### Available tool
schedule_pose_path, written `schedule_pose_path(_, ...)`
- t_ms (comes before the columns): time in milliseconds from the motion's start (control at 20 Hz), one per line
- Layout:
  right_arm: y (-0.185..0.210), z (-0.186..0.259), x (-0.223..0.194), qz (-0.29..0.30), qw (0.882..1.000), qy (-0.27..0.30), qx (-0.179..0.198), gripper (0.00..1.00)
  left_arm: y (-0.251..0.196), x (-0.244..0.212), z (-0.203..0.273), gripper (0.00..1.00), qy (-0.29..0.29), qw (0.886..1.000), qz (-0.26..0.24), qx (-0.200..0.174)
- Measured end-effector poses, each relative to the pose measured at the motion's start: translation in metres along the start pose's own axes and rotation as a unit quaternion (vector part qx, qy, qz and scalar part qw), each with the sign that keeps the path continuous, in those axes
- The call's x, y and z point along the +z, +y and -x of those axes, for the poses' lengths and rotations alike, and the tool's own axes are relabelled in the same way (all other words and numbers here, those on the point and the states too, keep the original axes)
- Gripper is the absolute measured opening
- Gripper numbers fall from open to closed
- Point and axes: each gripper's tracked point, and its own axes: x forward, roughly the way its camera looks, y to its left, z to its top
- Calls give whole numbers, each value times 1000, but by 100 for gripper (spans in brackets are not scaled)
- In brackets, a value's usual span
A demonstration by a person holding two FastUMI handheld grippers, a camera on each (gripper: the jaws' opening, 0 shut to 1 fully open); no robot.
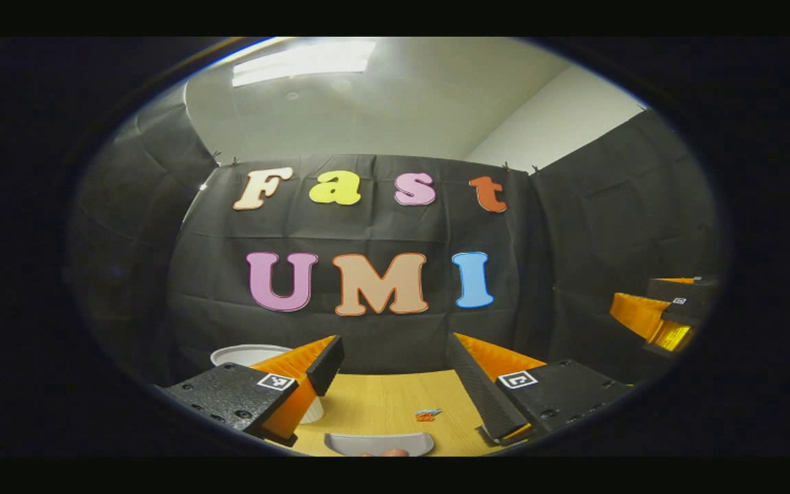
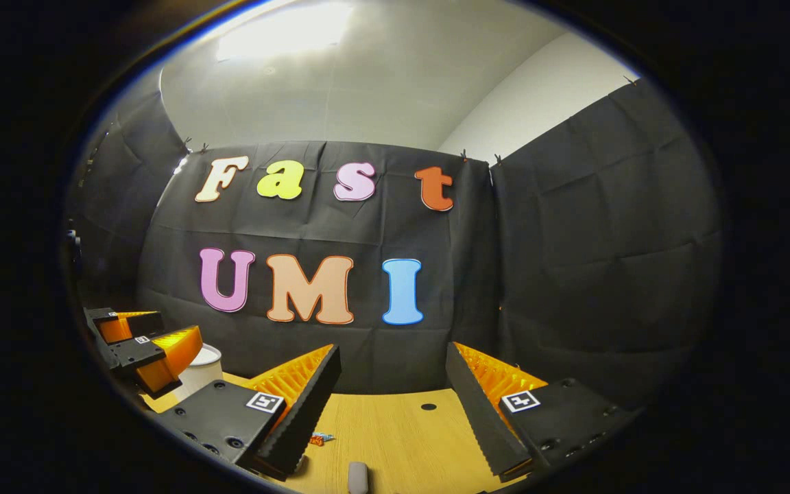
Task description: Pick up the small broom and dustpan from the desktop, sweep the trash into the dustpan with the broom, and then empty the trash into the garbage bin.
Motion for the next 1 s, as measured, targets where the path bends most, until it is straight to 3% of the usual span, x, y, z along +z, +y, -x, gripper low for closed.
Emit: schedule_pose_path(1000,4,11,4,-1,999,-7,31,99,6,8,26,92,0,1000,-14,27)
